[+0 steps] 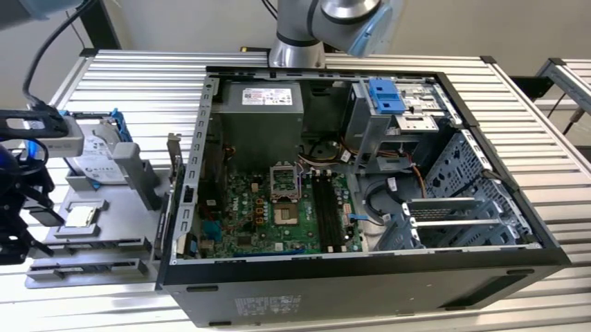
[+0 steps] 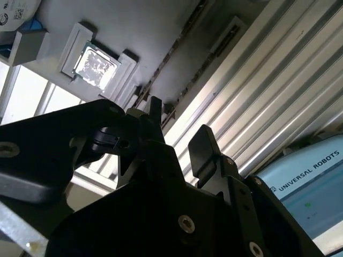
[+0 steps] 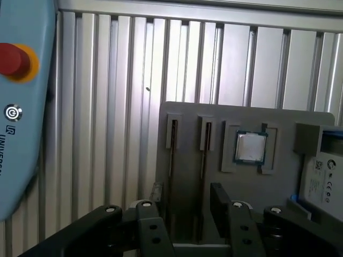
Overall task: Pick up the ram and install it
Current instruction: 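Pick up the ram and move it above insertion slot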
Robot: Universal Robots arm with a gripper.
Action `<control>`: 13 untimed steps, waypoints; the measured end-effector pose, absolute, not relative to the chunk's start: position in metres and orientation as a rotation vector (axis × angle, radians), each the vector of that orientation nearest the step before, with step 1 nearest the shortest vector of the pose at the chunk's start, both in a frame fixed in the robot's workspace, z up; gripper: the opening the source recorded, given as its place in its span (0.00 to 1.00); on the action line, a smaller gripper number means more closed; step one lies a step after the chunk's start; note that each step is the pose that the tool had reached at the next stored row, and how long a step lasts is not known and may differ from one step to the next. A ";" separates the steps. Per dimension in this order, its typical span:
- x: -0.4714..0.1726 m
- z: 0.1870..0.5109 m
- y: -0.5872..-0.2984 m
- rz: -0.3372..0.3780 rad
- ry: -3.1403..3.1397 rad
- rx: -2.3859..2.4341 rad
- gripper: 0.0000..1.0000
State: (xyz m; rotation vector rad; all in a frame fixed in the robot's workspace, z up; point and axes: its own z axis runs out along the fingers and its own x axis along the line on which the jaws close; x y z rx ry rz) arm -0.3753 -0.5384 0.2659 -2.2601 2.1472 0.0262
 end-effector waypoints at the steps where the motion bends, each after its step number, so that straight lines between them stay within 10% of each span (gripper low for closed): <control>1: -0.375 0.264 -0.538 0.026 2.147 -2.260 1.00; 13: -0.375 0.249 -0.545 0.026 2.147 -2.260 1.00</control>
